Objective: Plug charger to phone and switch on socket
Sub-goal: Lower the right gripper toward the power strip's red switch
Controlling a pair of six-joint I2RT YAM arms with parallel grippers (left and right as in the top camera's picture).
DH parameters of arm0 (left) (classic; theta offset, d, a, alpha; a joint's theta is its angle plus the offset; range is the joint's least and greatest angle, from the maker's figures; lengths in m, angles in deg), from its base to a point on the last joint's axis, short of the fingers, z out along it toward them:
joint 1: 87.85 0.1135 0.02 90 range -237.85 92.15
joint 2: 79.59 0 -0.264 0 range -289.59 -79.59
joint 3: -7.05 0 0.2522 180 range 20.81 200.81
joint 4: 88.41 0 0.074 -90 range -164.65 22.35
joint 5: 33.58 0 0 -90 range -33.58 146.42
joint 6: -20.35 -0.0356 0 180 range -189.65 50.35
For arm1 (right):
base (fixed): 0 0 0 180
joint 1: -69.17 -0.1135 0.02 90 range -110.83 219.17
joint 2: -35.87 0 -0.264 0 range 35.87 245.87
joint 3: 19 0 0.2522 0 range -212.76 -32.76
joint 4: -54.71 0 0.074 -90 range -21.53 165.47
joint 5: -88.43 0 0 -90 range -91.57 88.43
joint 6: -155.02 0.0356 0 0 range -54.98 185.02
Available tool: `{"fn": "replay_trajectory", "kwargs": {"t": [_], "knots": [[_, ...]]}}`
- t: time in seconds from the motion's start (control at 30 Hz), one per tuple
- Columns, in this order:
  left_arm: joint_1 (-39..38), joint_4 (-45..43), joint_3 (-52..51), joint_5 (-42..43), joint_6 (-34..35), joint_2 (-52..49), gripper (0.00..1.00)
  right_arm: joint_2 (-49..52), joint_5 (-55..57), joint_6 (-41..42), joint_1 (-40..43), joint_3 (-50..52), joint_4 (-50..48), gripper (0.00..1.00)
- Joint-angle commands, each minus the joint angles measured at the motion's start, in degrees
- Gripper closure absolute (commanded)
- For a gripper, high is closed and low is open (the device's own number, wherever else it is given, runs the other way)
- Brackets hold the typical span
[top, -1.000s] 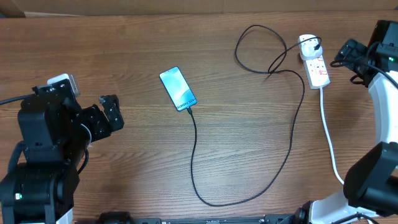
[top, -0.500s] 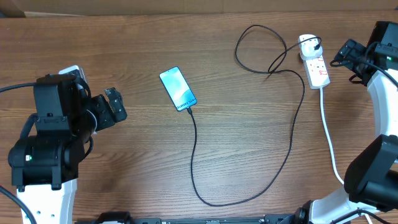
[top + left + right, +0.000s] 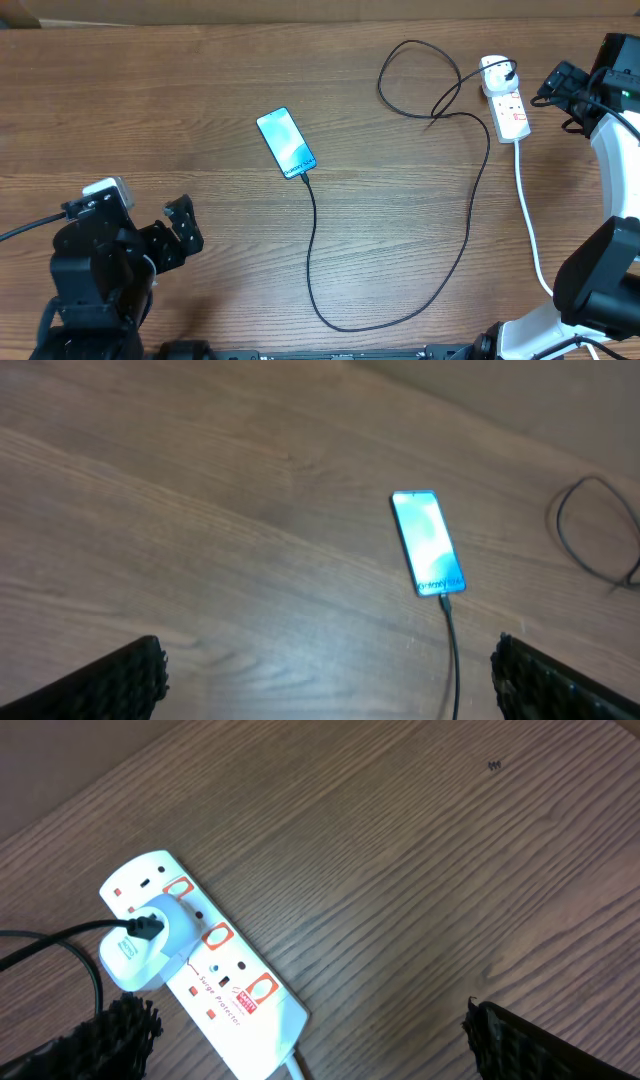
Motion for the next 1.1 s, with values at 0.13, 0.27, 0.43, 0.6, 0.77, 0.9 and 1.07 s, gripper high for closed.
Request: {"fn": "replay_trajectory", "kwargs": {"t": [0.13,0.27,0.43,0.6,0.77,0.9,1.07], "knots": [[-0.2,-5.9,-1.9,-1.1,1.7,-0.5,0.01,-0.3,-0.1,0.0,0.0,-0.8,-0.4,0.0],[-0.2,-5.7,-1.9,-1.1,1.7,-1.0,0.0,0.0,-2.0,-0.1,0.0,-0.2,-1.3,0.0],[-0.2,-5.6,-1.9,-1.1,1.7,-1.1,0.0,1.1,-7.0,-0.3,0.0,-0.1,-2.4,0.0],[-0.2,-5.7,-1.9,-1.1,1.7,-1.1,0.0,3.7,-7.4,-0.3,0.0,-0.1,-4.8,0.0],[-0.2,-5.7,-1.9,-1.1,1.7,-1.1,0.0,7.3,-5.4,-0.3,0.0,-0.1,-7.6,0.0],[-0.2,-5.6,-1.9,-1.1,1.7,-1.1,0.0,10.1,-5.0,-0.3,0.0,-0.1,-11.0,0.0],[-0.2,-5.6,-1.9,-1.1,1.7,-1.1,0.01,13.3,-5.1,-0.3,0.0,-0.1,-14.3,0.0]]}}
